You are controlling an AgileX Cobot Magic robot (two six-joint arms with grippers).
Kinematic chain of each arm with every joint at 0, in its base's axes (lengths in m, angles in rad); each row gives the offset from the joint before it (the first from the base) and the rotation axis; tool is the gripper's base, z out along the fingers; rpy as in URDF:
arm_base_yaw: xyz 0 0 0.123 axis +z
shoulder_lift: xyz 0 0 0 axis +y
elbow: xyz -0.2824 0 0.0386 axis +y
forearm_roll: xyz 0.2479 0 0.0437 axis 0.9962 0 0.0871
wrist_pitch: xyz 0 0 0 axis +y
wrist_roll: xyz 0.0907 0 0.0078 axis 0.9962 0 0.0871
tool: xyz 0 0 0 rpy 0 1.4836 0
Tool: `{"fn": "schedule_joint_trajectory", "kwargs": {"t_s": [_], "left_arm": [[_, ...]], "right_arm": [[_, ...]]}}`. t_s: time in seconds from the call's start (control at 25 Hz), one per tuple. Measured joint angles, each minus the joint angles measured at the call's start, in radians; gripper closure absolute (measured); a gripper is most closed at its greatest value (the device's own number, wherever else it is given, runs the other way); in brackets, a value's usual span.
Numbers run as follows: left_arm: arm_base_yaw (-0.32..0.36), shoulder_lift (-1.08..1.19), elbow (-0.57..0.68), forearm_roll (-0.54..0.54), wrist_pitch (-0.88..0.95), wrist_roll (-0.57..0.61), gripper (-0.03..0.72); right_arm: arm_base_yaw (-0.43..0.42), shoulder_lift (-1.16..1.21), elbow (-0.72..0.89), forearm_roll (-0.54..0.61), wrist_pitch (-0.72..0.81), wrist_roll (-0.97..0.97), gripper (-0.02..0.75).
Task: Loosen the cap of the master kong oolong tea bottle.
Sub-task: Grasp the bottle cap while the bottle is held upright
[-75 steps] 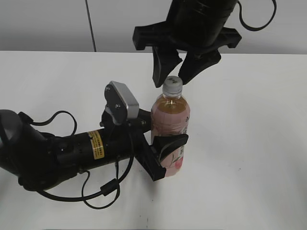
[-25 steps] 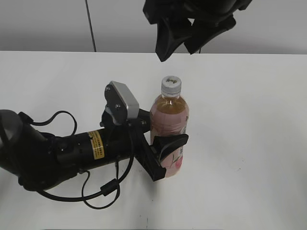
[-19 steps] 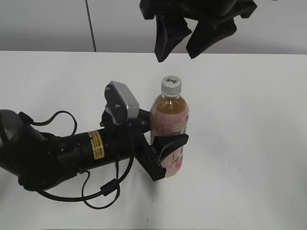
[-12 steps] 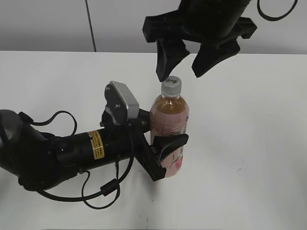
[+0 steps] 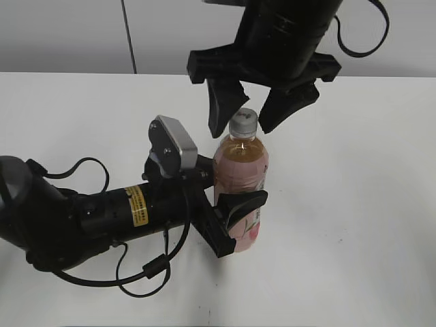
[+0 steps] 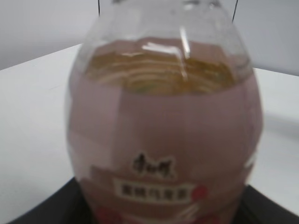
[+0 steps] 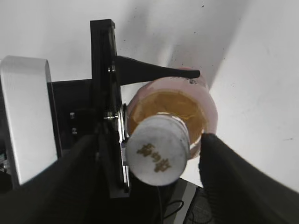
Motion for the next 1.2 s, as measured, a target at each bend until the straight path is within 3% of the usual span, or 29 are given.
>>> {"fn": "schedule_joint_trajectory", "kwargs": {"t_s": [0.16, 0.32, 0.44, 0.6, 0.84, 0.96, 1.2], "left_arm": [[0.000, 0.000, 0.000, 0.000, 0.000, 0.000, 0.303], [0.000, 0.000, 0.000, 0.000, 0.000, 0.000, 0.303], [0.000, 0.000, 0.000, -0.001, 0.000, 0.000, 0.303], [-0.001, 0.000, 0.000, 0.001, 0.000, 0.003, 0.303], [-0.002, 0.002, 0.000, 0.003, 0.000, 0.004, 0.307], [-0.002, 0.003, 0.000, 0.003, -0.002, 0.005, 0.311], [-0.002, 0.003, -0.001, 0.003, -0.001, 0.007, 0.311]], "right_arm": [[0.000, 0.001, 0.000, 0.000, 0.000, 0.002, 0.267], [0.000, 0.001, 0.000, -0.024, 0.000, -0.015, 0.458], [0.000, 0.001, 0.000, -0.027, 0.000, -0.119, 0.456], [0.000, 0.001, 0.000, -0.029, -0.002, -0.402, 0.456], [0.000, 0.001, 0.000, -0.020, -0.005, -1.089, 0.458], [0.000, 0.001, 0.000, -0.017, -0.005, -1.336, 0.458], [0.002, 0.001, 0.000, -0.054, -0.001, -1.480, 0.458]]}}
